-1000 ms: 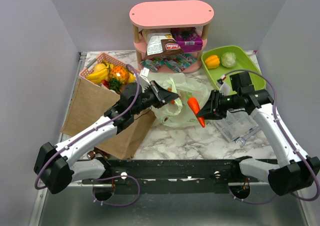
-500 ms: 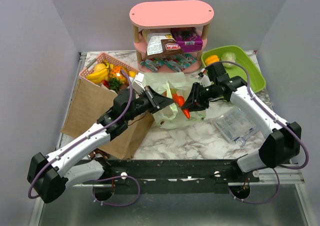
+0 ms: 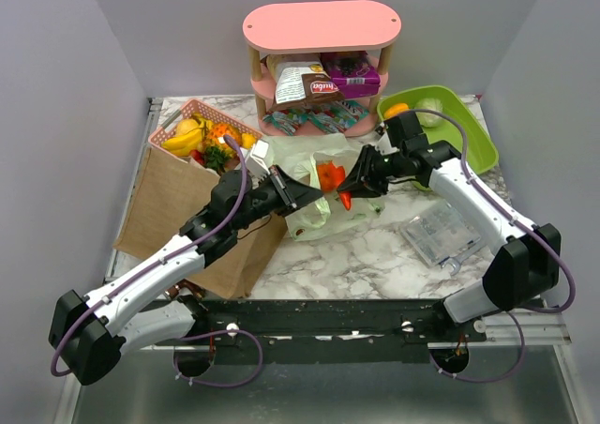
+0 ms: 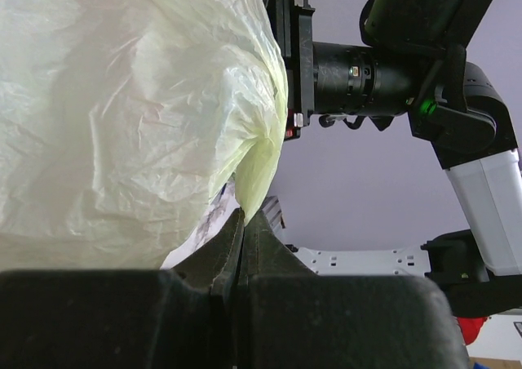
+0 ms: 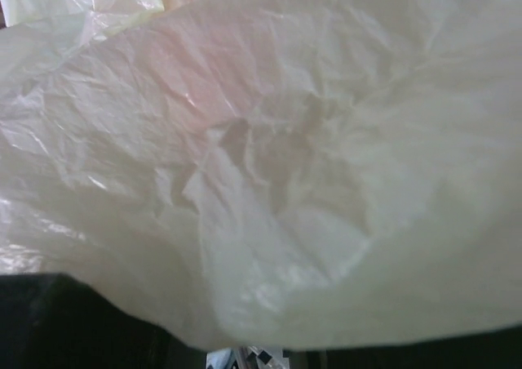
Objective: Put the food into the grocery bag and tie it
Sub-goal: Place the fake vegetable into the grocery bag.
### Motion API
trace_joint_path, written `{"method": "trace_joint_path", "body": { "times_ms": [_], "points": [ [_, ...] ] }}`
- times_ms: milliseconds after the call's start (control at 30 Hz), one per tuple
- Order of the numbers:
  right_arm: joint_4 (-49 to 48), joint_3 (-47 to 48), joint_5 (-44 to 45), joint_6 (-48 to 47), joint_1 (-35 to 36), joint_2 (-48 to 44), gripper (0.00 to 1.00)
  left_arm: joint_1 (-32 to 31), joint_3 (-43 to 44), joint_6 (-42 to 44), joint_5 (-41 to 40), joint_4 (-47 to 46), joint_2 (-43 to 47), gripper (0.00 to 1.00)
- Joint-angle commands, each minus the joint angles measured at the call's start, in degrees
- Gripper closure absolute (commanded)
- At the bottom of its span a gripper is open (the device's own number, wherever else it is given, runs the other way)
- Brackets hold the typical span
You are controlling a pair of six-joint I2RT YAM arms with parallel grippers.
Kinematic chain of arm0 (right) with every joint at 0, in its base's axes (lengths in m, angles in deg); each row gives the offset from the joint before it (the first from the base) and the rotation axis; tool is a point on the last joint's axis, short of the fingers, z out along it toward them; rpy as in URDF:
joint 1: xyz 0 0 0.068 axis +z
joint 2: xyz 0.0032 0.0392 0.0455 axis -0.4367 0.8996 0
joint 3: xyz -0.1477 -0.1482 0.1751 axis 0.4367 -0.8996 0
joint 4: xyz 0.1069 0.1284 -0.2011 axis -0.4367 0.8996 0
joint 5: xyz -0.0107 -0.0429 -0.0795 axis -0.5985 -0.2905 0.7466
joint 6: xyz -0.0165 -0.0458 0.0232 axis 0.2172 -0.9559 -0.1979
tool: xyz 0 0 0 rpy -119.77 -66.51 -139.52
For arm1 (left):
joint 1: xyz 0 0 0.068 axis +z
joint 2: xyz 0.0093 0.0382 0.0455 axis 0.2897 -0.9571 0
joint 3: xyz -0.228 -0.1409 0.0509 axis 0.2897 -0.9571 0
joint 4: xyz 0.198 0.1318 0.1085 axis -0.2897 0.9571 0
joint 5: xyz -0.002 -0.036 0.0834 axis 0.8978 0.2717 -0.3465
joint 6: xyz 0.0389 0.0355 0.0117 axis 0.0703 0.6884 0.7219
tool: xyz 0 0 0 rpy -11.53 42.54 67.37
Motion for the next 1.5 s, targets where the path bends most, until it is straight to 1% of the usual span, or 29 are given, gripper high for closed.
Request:
{"method": "trace_joint_path", "body": {
  "times_ms": [0,33,67,100,167,200,233,300,367,500,633,700,900,1000,1133,1467],
  "points": [
    [-4.59,1.55,2.56,2.80,0.16,0.78,0.96,0.45,-0.56,1.15,-0.03,0.42,1.06,1.00],
    [-4.95,1.55,3.14,3.24,0.17,0.79,0.96,0.47,-0.67,1.18,-0.10,0.43,1.02,1.00],
    [-5.25,1.47,3.43,3.46,0.16,0.72,0.93,0.47,-0.75,1.15,-0.13,0.41,0.98,1.00],
    [-5.95,1.32,3.31,3.45,0.16,0.62,0.82,0.40,-0.83,1.13,-0.12,0.46,1.04,1.00],
    [-7.88,0.74,1.87,3.12,0.12,-0.02,0.54,0.55,-0.90,1.07,-0.06,0.44,1.07,1.00],
    [-8.47,0.49,1.05,2.72,0.16,-0.36,0.44,0.51,-0.94,1.14,-0.04,0.45,1.15,1.00],
    [-8.64,0.57,0.72,2.16,0.17,-0.73,0.37,0.50,-0.96,1.15,-0.03,0.46,1.24,1.00],
    [-7.49,1.29,0.61,0.41,0.16,-1.26,0.30,0.59,-1.05,1.24,-0.12,0.54,1.34,1.00],
    [-5.22,2.47,0.93,-1.74,0.14,-1.64,0.29,0.72,-1.20,1.20,-0.21,0.54,1.33,1.00],
    [1.00,4.81,3.15,-6.20,0.16,-3.29,0.28,0.86,-1.11,1.07,-0.05,0.28,1.07,1.00],
    [5.02,4.88,4.80,-10.12,0.22,-6.05,0.28,0.85,-0.94,0.98,0.05,0.03,0.72,1.00],
    [8.00,5.02,6.48,-11.35,0.15,-7.24,0.28,0.89,-0.87,0.83,0.27,-0.07,0.39,1.00],
    [12.16,2.11,13.34,-12.27,0.16,-13.61,0.28,0.85,-0.51,0.63,0.59,-0.16,0.10,1.00],
    [11.99,-2.05,14.62,-12.48,0.17,-16.03,0.29,0.90,-0.52,0.66,0.41,-0.16,0.01,1.00],
    [11.08,-6.14,14.54,-12.60,0.12,-16.27,0.30,0.90,-0.66,0.67,0.72,-0.16,-0.25,1.00],
    [1.46,-13.62,12.72,-11.50,0.24,-14.10,0.32,0.91,-0.99,0.76,0.40,0.54,0.48,1.00]
  ]
}}
